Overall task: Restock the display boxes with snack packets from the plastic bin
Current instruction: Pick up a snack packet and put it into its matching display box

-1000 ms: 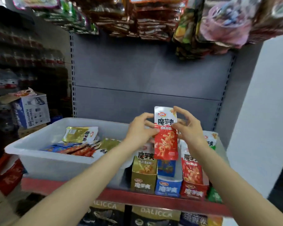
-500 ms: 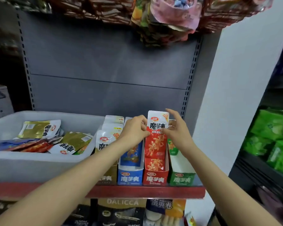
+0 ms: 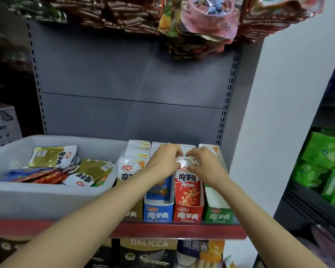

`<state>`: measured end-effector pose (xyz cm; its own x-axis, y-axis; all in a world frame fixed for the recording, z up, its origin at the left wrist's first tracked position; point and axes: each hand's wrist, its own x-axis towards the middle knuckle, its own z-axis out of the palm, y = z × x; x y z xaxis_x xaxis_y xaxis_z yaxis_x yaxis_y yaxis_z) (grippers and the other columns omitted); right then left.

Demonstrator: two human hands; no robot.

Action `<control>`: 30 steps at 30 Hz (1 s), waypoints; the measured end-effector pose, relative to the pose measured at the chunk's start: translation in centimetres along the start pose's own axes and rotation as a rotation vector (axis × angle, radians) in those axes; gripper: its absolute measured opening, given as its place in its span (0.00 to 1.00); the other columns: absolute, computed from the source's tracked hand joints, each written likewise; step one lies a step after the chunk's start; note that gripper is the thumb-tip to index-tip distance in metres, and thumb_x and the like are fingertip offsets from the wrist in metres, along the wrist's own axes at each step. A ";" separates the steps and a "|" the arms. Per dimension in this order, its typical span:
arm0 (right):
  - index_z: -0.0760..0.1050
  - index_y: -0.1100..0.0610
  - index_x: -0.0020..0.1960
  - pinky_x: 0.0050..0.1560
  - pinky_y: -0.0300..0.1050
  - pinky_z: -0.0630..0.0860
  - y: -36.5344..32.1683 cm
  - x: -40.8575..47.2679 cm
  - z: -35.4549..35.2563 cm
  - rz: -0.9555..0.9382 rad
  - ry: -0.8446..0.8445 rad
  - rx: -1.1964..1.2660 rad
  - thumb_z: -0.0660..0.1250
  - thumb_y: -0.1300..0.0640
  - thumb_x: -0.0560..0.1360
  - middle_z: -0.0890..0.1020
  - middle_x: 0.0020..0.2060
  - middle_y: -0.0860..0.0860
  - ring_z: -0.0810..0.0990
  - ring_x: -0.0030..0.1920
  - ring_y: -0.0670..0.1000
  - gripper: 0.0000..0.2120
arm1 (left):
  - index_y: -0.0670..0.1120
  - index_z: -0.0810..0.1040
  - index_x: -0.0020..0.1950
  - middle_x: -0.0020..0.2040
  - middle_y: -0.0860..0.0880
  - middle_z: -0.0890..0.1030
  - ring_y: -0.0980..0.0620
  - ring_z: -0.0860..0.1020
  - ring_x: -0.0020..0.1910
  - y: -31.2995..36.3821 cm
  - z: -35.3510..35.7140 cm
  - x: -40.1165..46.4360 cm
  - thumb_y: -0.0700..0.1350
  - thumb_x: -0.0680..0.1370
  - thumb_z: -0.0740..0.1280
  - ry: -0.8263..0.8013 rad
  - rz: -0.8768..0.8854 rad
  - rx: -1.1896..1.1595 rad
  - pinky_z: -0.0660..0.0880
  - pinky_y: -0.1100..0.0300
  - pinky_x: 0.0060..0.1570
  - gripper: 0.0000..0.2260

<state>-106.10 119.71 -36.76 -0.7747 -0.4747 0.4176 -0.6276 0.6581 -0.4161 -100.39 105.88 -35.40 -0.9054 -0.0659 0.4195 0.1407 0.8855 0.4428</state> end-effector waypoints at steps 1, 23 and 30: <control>0.76 0.56 0.60 0.50 0.36 0.69 -0.8 0.0 0.0 -0.014 0.023 0.063 0.68 0.62 0.72 0.76 0.55 0.52 0.76 0.53 0.49 0.16 | 0.46 0.77 0.57 0.51 0.49 0.75 0.51 0.75 0.50 0.0 -0.6 -0.4 0.39 0.74 0.67 0.037 0.007 -0.015 0.74 0.57 0.50 0.12; 0.73 0.57 0.62 0.58 0.44 0.70 -26.4 7.8 17.7 -0.261 -0.634 0.047 0.64 0.54 0.74 0.76 0.60 0.56 0.72 0.63 0.55 0.18 | 0.43 0.80 0.48 0.42 0.47 0.79 0.50 0.75 0.43 -23.1 -18.5 -11.2 0.53 0.74 0.69 -0.379 -0.586 0.367 0.67 0.61 0.42 0.14; 0.74 0.73 0.50 0.44 0.46 0.72 -27.0 8.0 17.6 -0.094 -0.565 0.168 0.60 0.58 0.78 0.77 0.42 0.63 0.75 0.42 0.60 0.16 | 0.44 0.69 0.33 0.33 0.44 0.74 0.46 0.70 0.34 -22.5 -18.9 -10.9 0.44 0.76 0.65 -0.163 -0.427 0.520 0.64 0.58 0.35 0.12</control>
<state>-96.72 87.86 -36.38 -0.6073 -0.7943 -0.0160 -0.6638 0.5183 -0.5392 -86.08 77.98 -34.94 -0.8930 -0.4242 0.1505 -0.4152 0.9054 0.0882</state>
